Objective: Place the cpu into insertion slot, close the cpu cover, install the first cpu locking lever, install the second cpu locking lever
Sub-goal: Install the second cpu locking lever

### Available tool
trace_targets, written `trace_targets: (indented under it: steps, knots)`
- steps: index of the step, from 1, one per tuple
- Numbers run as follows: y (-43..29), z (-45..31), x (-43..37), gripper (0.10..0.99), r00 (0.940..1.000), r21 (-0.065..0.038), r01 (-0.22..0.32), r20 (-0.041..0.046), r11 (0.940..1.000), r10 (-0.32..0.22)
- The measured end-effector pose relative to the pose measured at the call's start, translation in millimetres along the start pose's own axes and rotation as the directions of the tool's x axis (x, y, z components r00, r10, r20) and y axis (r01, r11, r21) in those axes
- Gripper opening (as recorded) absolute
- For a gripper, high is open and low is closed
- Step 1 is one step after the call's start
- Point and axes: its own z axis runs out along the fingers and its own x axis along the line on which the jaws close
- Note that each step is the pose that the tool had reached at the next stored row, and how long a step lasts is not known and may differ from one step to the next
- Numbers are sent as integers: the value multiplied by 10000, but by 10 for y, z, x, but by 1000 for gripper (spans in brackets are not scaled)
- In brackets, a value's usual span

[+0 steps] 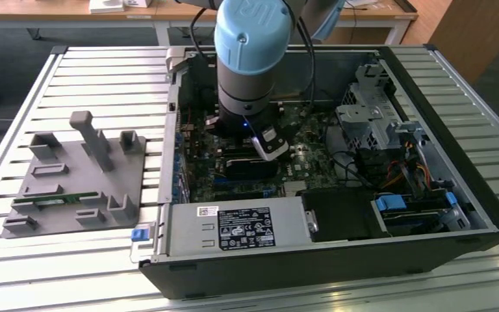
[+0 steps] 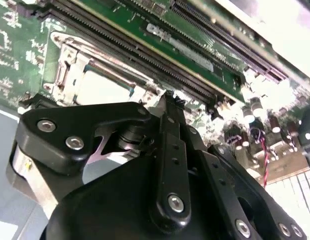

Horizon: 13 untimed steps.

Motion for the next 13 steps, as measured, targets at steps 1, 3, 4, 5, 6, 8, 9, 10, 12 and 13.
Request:
trace_targets:
  steps: [1,3,4,5,6,8,9,10,12,13]
  knots:
    - [8,-22,0,106,10000,-1,0,1,10000,0]
    - [25,-72,0,106,10000,1,0,-1,10000,0]
    - [34,-97,0,106,10000,0,0,0,10000,0]
    - [43,-121,0,106,10000,1,0,0,10000,0]
    - [50,-142,0,106,10000,2,0,-1,10000,0]
    - [64,-180,0,106,10000,3,-1,-1,10000,1]
    - [72,-203,0,106,10000,2,0,0,10000,0]
    - [81,-228,0,106,10000,2,-1,0,10000,1]
    - [94,-263,-1,106,10000,3,0,0,10000,0]
    - [99,-274,-1,106,10000,3,0,-1,10000,0]
